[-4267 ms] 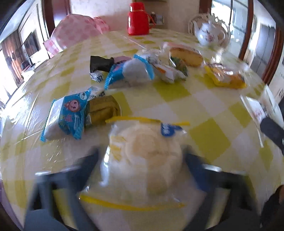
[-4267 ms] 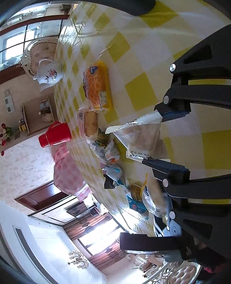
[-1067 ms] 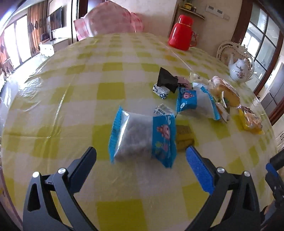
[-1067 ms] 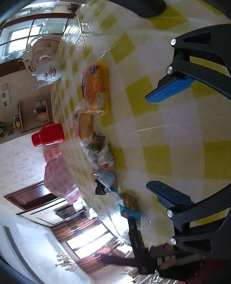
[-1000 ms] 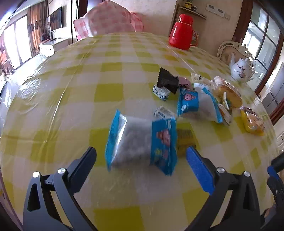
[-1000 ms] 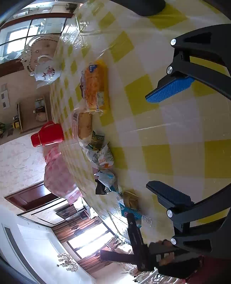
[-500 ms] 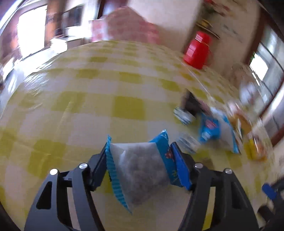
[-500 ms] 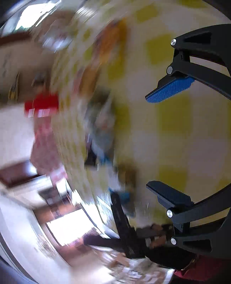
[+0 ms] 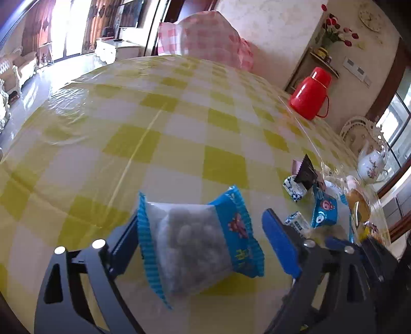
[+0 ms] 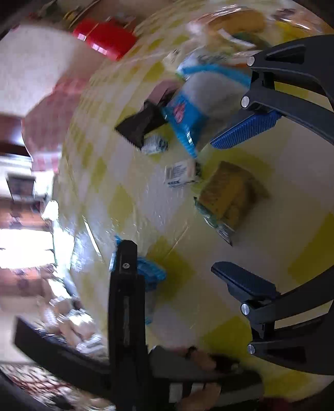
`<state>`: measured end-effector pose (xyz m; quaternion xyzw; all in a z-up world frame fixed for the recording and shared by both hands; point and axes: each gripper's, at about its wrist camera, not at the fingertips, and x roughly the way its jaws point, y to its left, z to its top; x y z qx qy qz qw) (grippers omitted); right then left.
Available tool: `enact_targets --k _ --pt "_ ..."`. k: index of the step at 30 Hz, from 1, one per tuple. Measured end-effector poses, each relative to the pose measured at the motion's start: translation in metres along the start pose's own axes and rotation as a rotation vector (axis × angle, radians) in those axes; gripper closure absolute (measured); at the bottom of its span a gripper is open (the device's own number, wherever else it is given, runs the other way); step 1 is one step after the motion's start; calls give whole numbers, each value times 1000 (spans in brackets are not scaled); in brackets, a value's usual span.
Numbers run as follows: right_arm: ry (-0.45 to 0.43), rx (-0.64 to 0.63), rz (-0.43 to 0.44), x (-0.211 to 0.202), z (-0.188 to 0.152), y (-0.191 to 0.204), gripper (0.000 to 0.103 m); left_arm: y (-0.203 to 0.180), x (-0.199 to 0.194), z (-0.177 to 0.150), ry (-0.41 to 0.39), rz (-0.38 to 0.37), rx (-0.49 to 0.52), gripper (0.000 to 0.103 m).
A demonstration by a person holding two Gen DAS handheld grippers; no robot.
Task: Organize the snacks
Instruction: 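Grasp the yellow-green wafer pack with the right tool while the left tool holds the candy bag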
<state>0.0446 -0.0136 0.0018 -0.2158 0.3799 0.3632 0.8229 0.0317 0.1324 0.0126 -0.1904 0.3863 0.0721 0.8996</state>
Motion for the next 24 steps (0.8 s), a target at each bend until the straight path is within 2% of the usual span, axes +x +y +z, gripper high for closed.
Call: enact_targets --k 1,3,4,6,11,15,22,24 --pt "-2 -4 15 2 1 -2 19 -1 1 0 2 3 5 7" --pt "-11 13 51 2 0 -7 38 -3 2 0 6 7 11 7" --pt "-13 26 56 1 -2 -9 39 -3 2 0 7 11 14 6" --pt "-17 27 57 -7 -10 -8 49 -5 4 0 11 20 24 6" --pt "-46 125 -4 -25 -23 -10 50 -9 5 0 24 38 48 2" --pt "-93 276 -69 -45 -32 -11 51 -21 12 -3 58 116 119 2" --pt "-203 421 -87 -78 -54 -1 50 -31 18 -7 93 188 197 2" --pt "-228 447 -84 -83 -56 0 50 -26 12 -7 69 179 172 11"
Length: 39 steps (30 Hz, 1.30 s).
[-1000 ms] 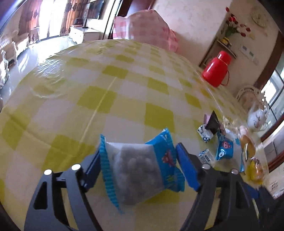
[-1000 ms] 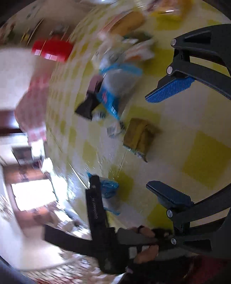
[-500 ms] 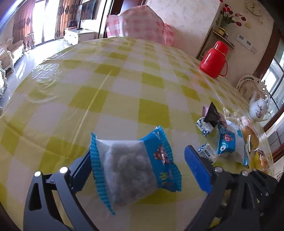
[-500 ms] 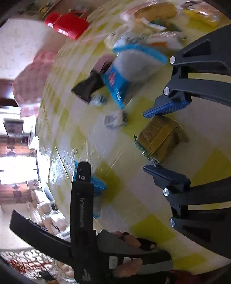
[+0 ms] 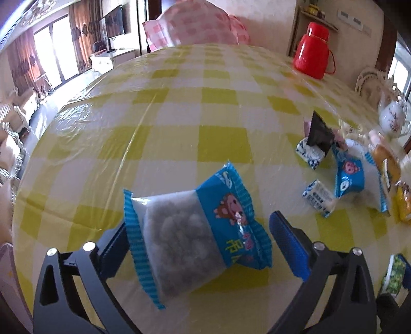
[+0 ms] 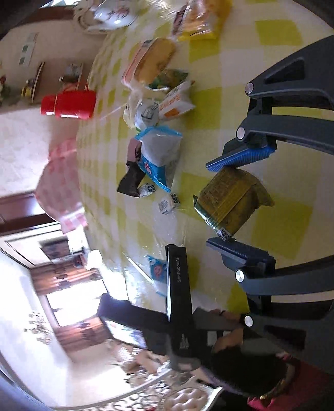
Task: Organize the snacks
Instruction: 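Grasp the yellow-green wafer pack with the right tool while the left tool holds the candy bag, then carry both snacks to the white box and open both tools over it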
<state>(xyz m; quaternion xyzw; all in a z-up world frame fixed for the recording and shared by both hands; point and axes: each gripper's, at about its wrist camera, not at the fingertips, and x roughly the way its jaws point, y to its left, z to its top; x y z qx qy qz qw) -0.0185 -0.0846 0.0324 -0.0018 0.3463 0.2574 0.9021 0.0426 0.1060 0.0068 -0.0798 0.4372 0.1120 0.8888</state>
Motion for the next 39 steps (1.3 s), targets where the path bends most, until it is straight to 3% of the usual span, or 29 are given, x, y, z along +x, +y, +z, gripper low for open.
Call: enact_targets --k 1,2,4,9,15,25,39 --pt "-6 8 0 -5 -2 -1 50 6 -5 -2 -23 -16 -25 29" --pt "-17 21 -6 -8 -2 -3 50 7 -9 -4 -31 -40 -31 40" --pt "-31 40 -16 -14 -7 -4 50 7 -20 -12 -58 -60 -37 43" --pt "-92 105 -45 -31 -11 -11 50 -10 -66 -37 -230 -68 -1 43" --pt "-137 136 -26 -46 -22 -10 50 -24 -100 -60 -324 -93 25 43" --pt "-176 133 0 -59 -30 -1 50 -29 -144 -87 -374 -87 106 43" --pt "-141 85 93 -57 -41 45 50 33 -169 -111 -357 -62 97 43"
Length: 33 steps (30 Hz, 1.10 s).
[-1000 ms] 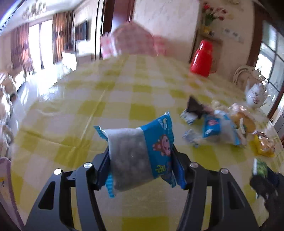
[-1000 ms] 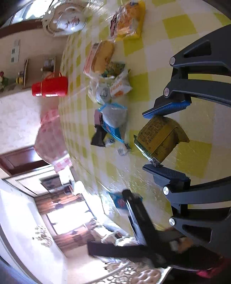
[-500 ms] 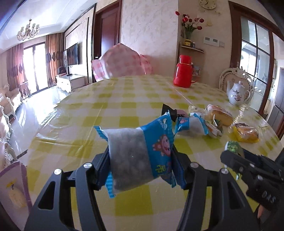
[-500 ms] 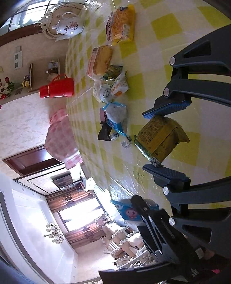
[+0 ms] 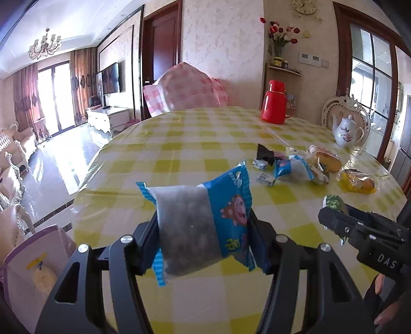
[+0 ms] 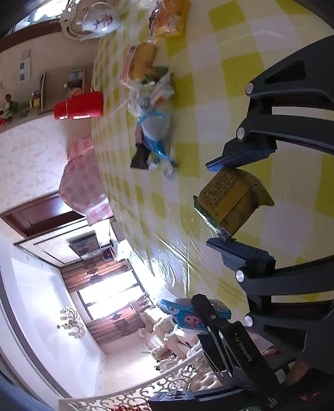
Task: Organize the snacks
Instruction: 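Carry both snacks to the white box and open both tools over it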
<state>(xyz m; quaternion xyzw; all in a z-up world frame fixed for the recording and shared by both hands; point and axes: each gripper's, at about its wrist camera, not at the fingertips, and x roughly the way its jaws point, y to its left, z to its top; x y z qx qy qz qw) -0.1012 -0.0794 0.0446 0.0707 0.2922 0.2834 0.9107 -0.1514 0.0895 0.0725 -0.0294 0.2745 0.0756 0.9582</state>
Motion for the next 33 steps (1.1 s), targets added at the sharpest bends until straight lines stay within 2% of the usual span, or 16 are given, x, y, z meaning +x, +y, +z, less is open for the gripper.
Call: enact_targets --k 10,21,26,33 --pt "24 -94 113 10 -9 61 50 64 -30 -16 -16 64 -48 43" --pt "76 -250 232 11 -25 155 50 139 -50 -35 -2 127 -117 43" --pt "115 -338 282 9 -41 201 50 174 -51 -40 44 131 -153 42" --pt "201 -489 356 19 -78 266 50 224 -55 -49 96 225 -189 42"
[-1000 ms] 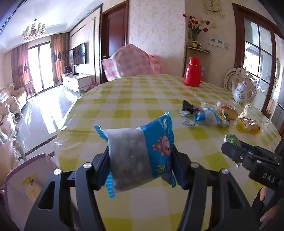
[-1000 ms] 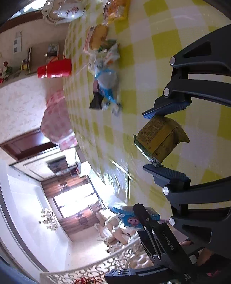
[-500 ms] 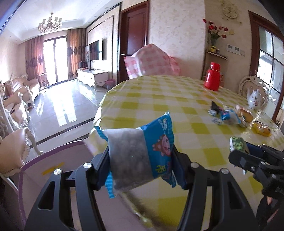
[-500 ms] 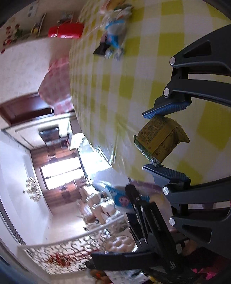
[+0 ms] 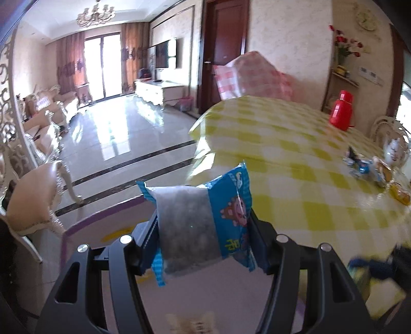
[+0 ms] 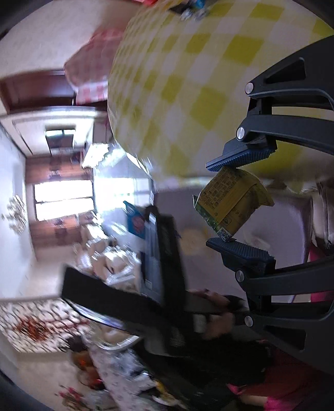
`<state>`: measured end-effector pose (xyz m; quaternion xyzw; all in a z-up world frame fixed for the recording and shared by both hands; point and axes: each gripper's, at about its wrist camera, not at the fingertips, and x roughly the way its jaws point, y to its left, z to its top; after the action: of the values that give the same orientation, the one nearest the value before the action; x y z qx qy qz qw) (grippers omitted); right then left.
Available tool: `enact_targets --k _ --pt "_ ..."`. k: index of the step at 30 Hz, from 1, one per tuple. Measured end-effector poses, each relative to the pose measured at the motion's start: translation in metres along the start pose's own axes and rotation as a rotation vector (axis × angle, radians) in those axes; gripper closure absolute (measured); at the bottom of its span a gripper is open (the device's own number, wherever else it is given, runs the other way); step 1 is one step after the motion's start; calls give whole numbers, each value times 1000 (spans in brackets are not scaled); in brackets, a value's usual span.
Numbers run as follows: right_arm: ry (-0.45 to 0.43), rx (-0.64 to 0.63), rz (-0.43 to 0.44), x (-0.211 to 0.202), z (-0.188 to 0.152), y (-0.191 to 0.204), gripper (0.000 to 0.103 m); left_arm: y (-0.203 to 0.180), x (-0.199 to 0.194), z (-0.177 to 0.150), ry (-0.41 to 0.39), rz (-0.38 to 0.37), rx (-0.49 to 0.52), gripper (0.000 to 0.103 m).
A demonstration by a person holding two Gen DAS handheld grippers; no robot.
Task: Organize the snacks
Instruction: 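Carry both snacks to the white box and open both tools over it, then return to the table and grasp the orange pastry bread bag with the right tool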
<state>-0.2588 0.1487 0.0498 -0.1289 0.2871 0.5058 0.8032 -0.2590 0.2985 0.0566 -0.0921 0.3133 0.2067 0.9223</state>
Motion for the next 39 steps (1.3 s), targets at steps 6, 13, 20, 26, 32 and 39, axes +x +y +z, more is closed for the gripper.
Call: enact_targets --k 6,13,20,26,32,39 --pt "85 -110 98 26 -12 44 38 33 0 2 24 90 -46 33" --pt "-16 -31 58 -5 -6 8 21 36 -26 7 -96 147 -116 3" --pt "-95 221 -183 -69 -25 -103 16 -45 -26 6 -130 -19 4 2" --pt "-97 411 -364 -125 -66 -185 16 -166 -15 0 -19 -280 180 2" --pt "-85 663 -566 -185 -125 -288 16 -305 13 6 112 -505 295 2" --pt "-169 799 -704 -237 -137 -393 16 -414 73 38 86 -535 193 2"
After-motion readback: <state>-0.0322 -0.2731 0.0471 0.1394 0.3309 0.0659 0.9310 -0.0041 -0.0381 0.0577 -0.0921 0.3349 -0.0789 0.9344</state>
